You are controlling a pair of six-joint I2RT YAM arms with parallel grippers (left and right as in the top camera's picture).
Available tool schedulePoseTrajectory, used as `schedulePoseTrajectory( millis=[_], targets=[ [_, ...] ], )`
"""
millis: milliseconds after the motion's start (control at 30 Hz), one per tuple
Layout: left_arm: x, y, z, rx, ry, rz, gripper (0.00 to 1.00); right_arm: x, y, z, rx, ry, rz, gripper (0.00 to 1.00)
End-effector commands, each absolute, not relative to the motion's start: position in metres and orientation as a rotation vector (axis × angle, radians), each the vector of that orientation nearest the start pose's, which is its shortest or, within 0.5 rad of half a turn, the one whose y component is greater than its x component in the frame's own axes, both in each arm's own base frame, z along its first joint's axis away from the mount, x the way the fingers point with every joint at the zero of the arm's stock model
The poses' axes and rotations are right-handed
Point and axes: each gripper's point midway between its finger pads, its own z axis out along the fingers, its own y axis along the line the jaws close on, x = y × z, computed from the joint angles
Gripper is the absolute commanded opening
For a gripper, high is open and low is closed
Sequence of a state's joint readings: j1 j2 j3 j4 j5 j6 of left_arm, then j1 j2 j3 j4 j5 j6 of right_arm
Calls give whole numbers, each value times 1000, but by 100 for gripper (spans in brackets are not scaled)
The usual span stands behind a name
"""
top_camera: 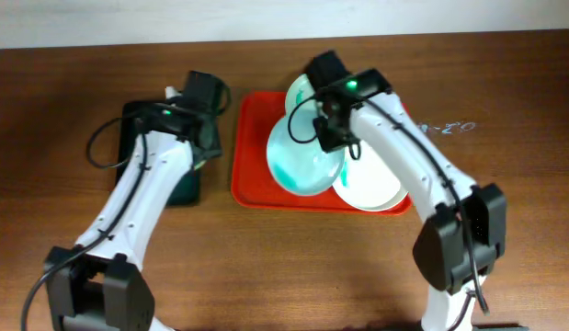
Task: Clean dirty plates on tray and stack at the side
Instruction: 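Scrub the light blue plate with the sponge in left gripper, then move the light blue plate with right gripper to the table's right side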
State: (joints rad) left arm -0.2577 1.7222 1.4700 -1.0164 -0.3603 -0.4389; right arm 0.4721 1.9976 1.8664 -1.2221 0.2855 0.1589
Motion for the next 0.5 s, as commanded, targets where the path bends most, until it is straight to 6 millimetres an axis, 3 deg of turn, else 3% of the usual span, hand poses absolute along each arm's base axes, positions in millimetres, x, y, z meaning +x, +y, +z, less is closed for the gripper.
schedulePoseTrajectory(
  millis=[0,33,100,200,267,300,367,400,433,467],
  targets=[
    [383,-8,153,-438,2691,341,0,424,143,238,-351,2402,-792,4],
    [380,-2,152,-459,2700,351,0,422,148,255,-379,2302,-907,4],
    [379,4,150,-490,2711,331,0,408,170,309,-513,1978,-1271,4],
    [379,4,150,-490,2712,331,0,394,190,343,-581,1787,-1472,4],
    [378,4,150,-489,2713,332,0,390,193,348,-588,1756,-1506,4],
    [378,4,150,-489,2715,333,0,395,195,335,-605,1819,-1418,4],
    [378,4,150,-489,2715,334,0,428,195,235,-652,2317,-743,4],
    [378,4,150,-489,2715,334,0,443,184,188,-637,2553,-359,4],
    [378,4,150,-489,2715,333,0,445,169,157,-575,2738,91,4],
    [378,4,150,-489,2714,333,0,454,136,144,-449,2804,354,4]
  ],
)
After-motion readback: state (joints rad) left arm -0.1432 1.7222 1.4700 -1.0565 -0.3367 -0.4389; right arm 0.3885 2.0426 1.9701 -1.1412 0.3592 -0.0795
